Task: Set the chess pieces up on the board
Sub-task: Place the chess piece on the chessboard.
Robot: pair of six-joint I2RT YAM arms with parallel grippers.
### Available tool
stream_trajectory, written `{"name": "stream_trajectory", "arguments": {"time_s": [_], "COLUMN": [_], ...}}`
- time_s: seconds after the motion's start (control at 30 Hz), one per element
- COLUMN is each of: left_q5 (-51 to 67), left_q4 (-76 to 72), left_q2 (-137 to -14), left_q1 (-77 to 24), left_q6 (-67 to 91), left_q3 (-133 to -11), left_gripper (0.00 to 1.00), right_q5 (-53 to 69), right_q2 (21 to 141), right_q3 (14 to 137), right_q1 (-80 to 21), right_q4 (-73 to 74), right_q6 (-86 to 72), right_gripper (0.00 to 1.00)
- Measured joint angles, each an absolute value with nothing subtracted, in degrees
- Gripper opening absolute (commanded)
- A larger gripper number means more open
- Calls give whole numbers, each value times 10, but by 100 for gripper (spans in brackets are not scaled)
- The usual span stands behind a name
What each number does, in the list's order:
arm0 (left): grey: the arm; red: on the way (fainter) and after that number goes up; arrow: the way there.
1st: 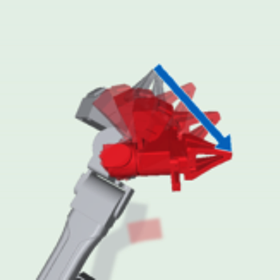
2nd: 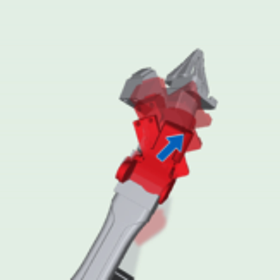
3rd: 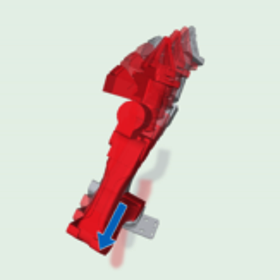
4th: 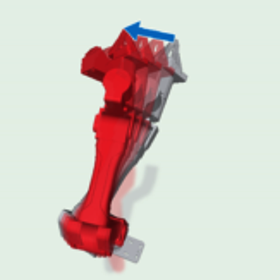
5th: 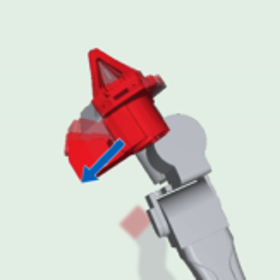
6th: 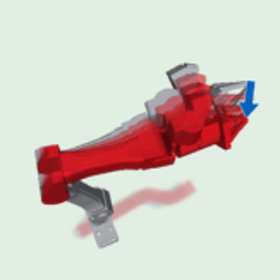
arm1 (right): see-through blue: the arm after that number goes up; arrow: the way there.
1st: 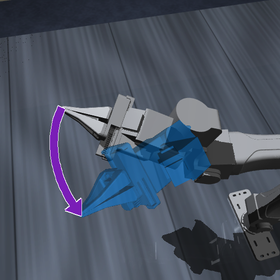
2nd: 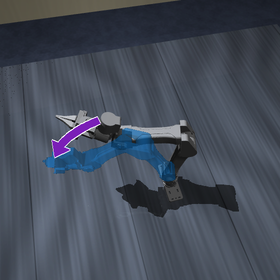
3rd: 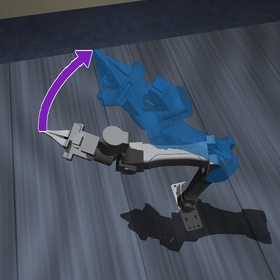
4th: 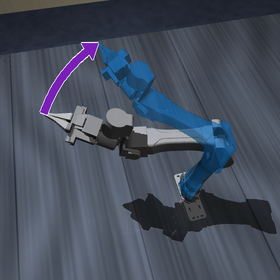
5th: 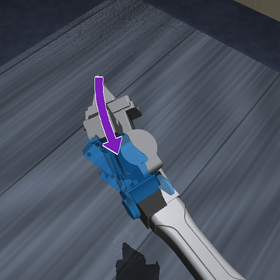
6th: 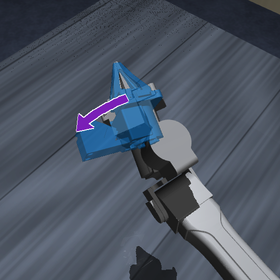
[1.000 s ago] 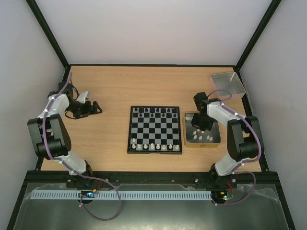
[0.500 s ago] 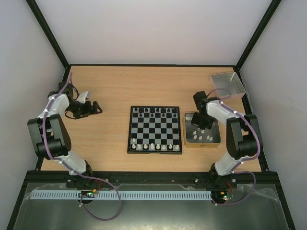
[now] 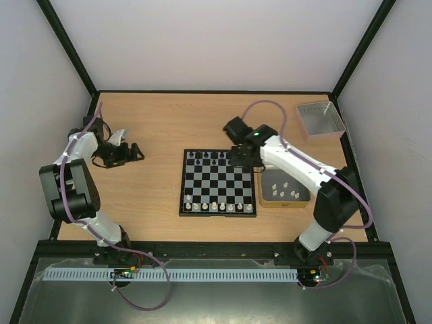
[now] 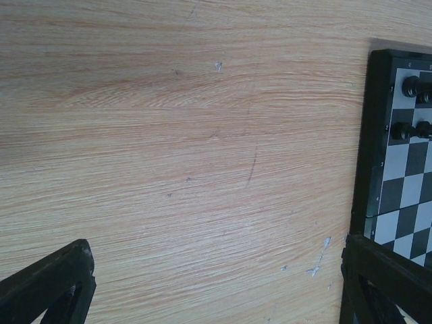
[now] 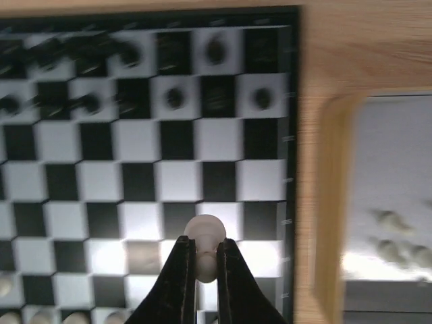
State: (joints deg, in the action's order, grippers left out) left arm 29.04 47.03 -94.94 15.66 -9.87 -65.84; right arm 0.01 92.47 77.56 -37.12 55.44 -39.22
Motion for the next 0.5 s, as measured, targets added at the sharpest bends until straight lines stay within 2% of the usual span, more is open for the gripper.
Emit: {"name": "stream_trajectory", "arguments": {"time_s": [0.27,0.5], "left_q5": [291,291], "left_q4": [470,470], "left_q2": [-949,-949], "left_q1": [157,157], "left_q6": [-99,-99], "left_q3": [-658,-658], "left_gripper": [99,99], "right_q5": [21,57], "right_q2": [1058,1120], "right_q3": [897,910], "right_q1": [-538,-581], "right_q4": [575,569], "right_q6": [-411,-399], "right_gripper": [2,2]}}
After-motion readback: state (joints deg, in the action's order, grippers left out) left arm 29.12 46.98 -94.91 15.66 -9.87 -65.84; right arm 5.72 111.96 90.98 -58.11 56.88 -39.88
